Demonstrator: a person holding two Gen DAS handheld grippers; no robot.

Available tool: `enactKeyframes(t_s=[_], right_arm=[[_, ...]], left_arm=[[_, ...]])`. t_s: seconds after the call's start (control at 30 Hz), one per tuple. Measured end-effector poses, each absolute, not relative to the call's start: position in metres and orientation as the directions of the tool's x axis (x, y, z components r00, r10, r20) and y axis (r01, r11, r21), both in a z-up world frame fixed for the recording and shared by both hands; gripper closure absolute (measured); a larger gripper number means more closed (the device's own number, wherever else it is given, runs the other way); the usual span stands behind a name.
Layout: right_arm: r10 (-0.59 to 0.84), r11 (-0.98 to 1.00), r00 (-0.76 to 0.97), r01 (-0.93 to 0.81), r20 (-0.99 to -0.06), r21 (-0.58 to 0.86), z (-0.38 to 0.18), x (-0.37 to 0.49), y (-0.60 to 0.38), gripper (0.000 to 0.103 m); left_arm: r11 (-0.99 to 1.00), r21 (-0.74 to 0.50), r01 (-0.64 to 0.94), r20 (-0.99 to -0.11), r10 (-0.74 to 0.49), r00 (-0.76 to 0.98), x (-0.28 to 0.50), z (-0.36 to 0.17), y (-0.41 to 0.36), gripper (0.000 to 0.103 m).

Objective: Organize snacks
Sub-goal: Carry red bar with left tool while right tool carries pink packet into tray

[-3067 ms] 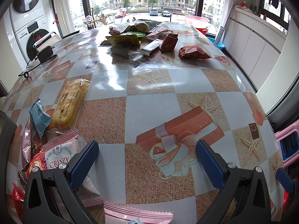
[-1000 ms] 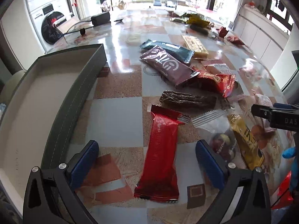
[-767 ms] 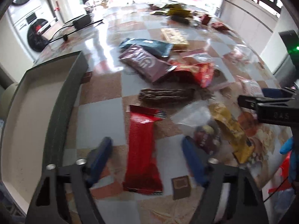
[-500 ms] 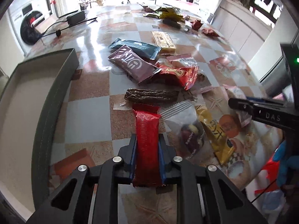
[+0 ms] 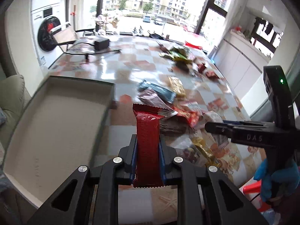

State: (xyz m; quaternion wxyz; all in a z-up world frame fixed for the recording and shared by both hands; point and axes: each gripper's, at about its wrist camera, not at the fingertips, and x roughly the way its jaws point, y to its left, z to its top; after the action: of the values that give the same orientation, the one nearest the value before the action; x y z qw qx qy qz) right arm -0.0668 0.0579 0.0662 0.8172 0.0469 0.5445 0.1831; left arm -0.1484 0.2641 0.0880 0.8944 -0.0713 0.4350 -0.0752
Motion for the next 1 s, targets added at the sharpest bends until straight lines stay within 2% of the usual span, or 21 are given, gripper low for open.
enactKeyframes(t_s=[0.2, 0.43, 0.77, 0.8, 0.87, 0.9, 0.93, 0.97, 1.0], right_arm=[[0.426, 0.879, 0.305, -0.362, -0.852, 0.310, 0.079, -0.063, 0.128, 0.060], [0.473, 0.809, 0.240, -0.499, -0.848, 0.310, 0.083, -0.066, 0.220, 0.060], [0.455, 0.775, 0.191, -0.567, -0.870, 0.281, 0.068, -0.063, 0.302, 0.060], [0.447, 0.775, 0.189, -0.570, -0.874, 0.272, 0.066, -0.063, 0.307, 0.060], [0.419, 0.775, 0.186, -0.582, -0.889, 0.244, 0.062, -0.064, 0.316, 0.059], [0.406, 0.773, 0.177, -0.590, -0.897, 0.234, 0.059, -0.064, 0.318, 0.058], [0.396, 0.769, 0.164, -0.596, -0.903, 0.229, 0.056, -0.064, 0.319, 0.049], [0.387, 0.769, 0.158, -0.599, -0.909, 0.223, 0.054, -0.064, 0.319, 0.025], [0.374, 0.774, 0.166, -0.598, -0.912, 0.208, 0.053, -0.065, 0.317, 0.012]], left_arm=[[0.980, -0.187, -0.064, -0.766, -0.105, 0.634, -0.155, 0.092, 0.328, 0.081], [0.964, -0.193, -0.182, -0.797, -0.046, 0.603, -0.162, 0.070, 0.380, 0.081], [0.955, -0.204, -0.214, -0.822, -0.048, 0.567, -0.167, 0.040, 0.409, 0.081], [0.959, -0.190, -0.212, -0.822, -0.037, 0.568, -0.169, 0.039, 0.408, 0.077], [0.967, -0.161, -0.198, -0.821, -0.020, 0.571, -0.171, 0.037, 0.405, 0.060], [0.969, -0.154, -0.193, -0.817, -0.015, 0.577, -0.173, 0.036, 0.404, 0.042], [0.970, -0.152, -0.191, -0.812, -0.012, 0.584, -0.173, 0.035, 0.403, 0.030], [0.971, -0.150, -0.188, -0.806, -0.010, 0.592, -0.175, 0.035, 0.403, 0.027], [0.972, -0.148, -0.185, -0.804, -0.010, 0.595, -0.175, 0.035, 0.402, 0.026]])
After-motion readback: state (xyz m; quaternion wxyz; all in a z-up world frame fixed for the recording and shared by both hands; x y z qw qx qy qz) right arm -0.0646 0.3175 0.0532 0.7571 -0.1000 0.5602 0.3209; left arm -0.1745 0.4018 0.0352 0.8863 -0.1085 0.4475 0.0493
